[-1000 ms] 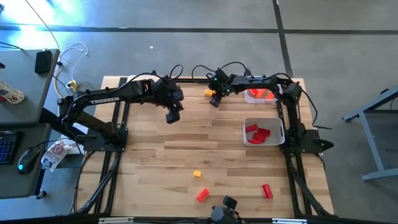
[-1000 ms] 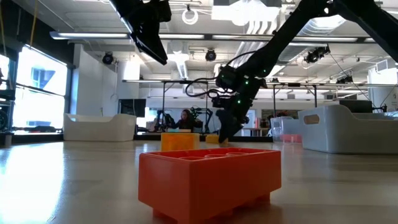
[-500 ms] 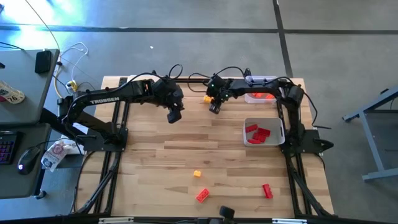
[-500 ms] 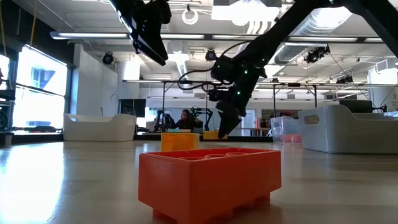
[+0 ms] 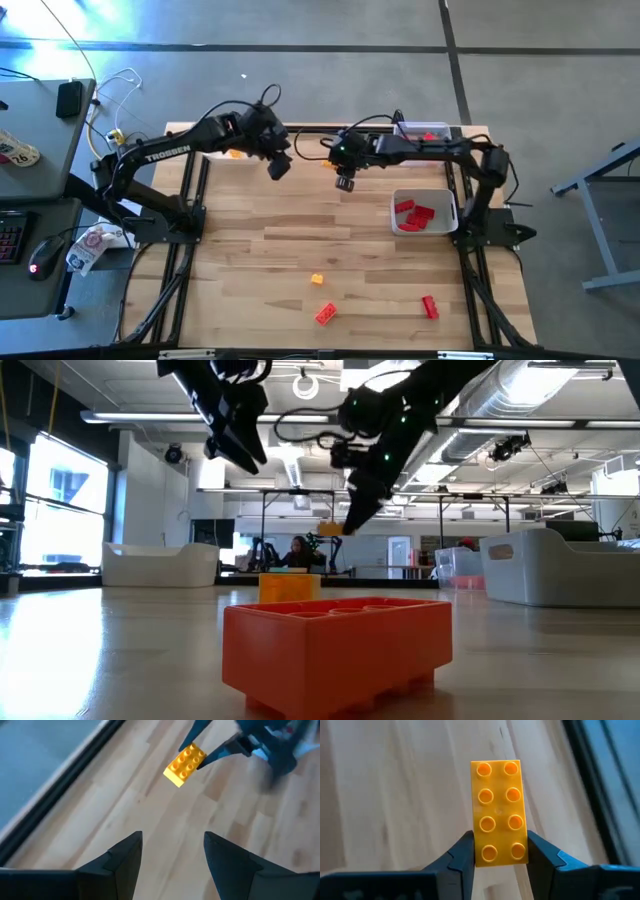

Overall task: Sort & place blocks by color
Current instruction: Put the yellow game piece into the white bin

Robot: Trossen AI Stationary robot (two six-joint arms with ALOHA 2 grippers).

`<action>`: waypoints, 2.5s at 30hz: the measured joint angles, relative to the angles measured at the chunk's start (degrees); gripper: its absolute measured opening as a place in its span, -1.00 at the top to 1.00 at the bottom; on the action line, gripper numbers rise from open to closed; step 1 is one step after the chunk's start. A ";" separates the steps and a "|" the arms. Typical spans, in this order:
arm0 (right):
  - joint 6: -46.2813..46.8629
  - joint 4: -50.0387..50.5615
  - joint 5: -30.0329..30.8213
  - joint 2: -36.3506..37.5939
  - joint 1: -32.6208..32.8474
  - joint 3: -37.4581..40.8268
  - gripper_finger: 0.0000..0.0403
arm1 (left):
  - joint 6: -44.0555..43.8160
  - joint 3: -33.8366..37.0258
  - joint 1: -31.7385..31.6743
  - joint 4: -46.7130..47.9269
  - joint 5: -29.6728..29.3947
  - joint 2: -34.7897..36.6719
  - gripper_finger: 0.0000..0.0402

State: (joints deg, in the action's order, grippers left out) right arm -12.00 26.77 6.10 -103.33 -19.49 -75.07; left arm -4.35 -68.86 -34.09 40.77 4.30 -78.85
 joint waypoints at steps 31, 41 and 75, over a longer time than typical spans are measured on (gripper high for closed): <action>-14.00 -14.93 10.15 9.32 12.79 -0.02 0.45 | -19.50 0.00 -1.51 -9.69 25.56 0.00 0.01; -19.81 -19.32 10.14 9.29 13.97 -0.02 0.45 | -19.55 0.02 -0.28 -13.83 23.81 0.00 0.01; -14.09 -15.27 15.15 9.25 14.67 -0.09 -0.25 | -5.52 0.02 -0.39 -5.11 10.24 -0.02 0.66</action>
State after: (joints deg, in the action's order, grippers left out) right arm -26.09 11.50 21.26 -94.08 -4.82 -75.16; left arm -9.88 -68.84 -34.48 35.67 14.55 -78.87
